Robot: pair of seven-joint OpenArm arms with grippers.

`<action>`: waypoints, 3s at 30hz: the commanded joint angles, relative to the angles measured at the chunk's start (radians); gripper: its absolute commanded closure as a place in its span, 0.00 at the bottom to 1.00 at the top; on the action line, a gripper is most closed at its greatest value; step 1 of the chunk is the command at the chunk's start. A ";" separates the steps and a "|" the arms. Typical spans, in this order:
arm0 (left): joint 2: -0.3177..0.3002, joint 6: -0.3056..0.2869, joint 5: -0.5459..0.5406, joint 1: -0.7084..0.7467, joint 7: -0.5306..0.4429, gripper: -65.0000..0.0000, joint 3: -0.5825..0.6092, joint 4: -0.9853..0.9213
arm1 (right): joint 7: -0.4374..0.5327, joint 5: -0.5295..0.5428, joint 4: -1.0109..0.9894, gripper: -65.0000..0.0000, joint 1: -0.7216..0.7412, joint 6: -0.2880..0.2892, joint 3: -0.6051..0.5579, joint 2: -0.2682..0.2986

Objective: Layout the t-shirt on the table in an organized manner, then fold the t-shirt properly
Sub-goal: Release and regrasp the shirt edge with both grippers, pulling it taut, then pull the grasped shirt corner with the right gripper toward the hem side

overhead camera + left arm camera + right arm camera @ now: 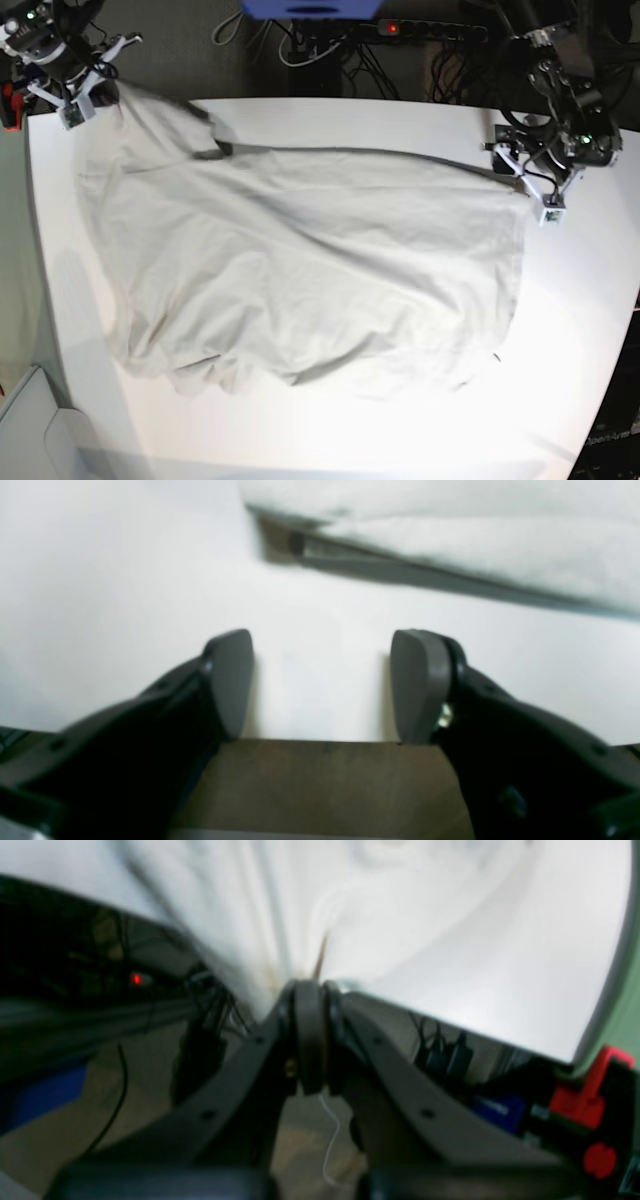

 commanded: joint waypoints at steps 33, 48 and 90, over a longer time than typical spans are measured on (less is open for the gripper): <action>0.040 0.007 -0.002 -0.228 -0.008 0.21 0.003 0.043 | 0.022 -0.329 0.012 0.68 0.300 0.003 0.188 -0.140; 0.105 0.010 0.006 -0.503 -0.275 0.63 0.193 -0.632 | -0.227 -0.424 -0.299 0.68 0.881 0.003 -0.017 -0.159; -0.172 0.001 -0.005 -0.159 -0.032 0.68 -0.003 -0.201 | -0.070 -0.423 -0.023 1.00 0.522 0.003 -0.386 -0.140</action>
